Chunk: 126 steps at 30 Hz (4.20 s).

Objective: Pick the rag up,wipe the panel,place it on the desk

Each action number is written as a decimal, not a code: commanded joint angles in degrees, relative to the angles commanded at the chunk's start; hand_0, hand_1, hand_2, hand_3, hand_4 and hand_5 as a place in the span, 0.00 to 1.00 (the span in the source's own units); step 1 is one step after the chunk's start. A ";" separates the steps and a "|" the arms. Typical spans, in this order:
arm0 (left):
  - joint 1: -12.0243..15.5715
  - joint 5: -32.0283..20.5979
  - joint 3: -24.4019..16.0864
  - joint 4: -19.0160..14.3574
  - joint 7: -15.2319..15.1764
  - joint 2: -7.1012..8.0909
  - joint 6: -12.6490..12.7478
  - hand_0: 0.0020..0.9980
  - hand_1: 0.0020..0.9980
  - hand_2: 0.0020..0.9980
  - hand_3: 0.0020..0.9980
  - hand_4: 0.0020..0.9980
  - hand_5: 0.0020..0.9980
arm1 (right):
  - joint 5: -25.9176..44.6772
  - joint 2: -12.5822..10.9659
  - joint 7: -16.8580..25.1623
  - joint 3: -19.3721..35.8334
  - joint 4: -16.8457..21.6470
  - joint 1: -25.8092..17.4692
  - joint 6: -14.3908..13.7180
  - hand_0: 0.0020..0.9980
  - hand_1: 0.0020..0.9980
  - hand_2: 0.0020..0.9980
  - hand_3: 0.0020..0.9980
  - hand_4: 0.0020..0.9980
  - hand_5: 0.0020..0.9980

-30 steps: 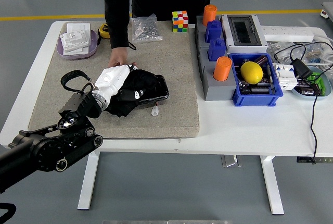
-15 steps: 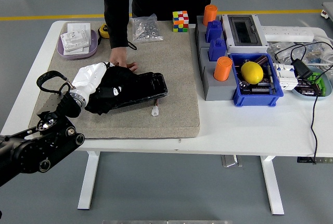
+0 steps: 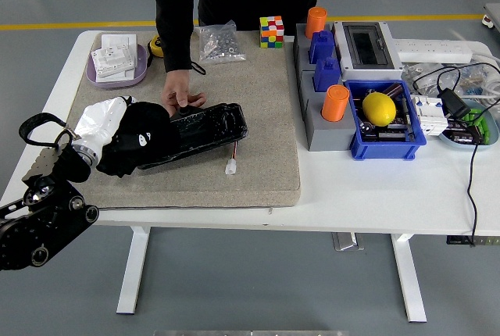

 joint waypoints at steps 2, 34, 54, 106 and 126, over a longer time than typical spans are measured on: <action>0.31 0.13 -0.24 -0.06 -0.03 0.14 0.05 0.22 0.08 0.44 0.31 0.00 0.00 | 0.09 0.04 0.02 -0.08 0.01 -0.04 -0.03 0.69 0.45 0.64 0.62 1.00 0.70; -4.80 -0.92 6.84 0.17 0.93 -5.27 0.32 0.22 0.08 0.44 0.31 0.00 0.00 | 0.55 0.10 0.18 -0.53 -0.30 0.46 0.00 0.69 0.45 0.64 0.62 1.00 0.70; -11.86 -2.50 14.76 1.79 1.88 -11.92 -0.19 0.21 0.08 0.44 0.31 0.00 0.00 | 0.66 -0.15 0.12 -1.03 -0.31 1.03 0.28 0.69 0.45 0.64 0.62 1.00 0.70; -9.60 0.37 10.66 3.53 2.06 -7.37 -0.25 0.21 0.08 0.44 0.31 0.00 0.00 | 0.40 -0.06 0.18 -0.54 -0.34 0.45 0.27 0.69 0.45 0.64 0.62 1.00 0.70; -6.85 2.28 6.46 4.57 2.40 -4.65 -0.02 0.21 0.08 0.44 0.31 0.00 0.00 | 0.24 -0.09 0.10 -0.16 -0.41 0.34 0.34 0.69 0.45 0.64 0.62 1.00 0.70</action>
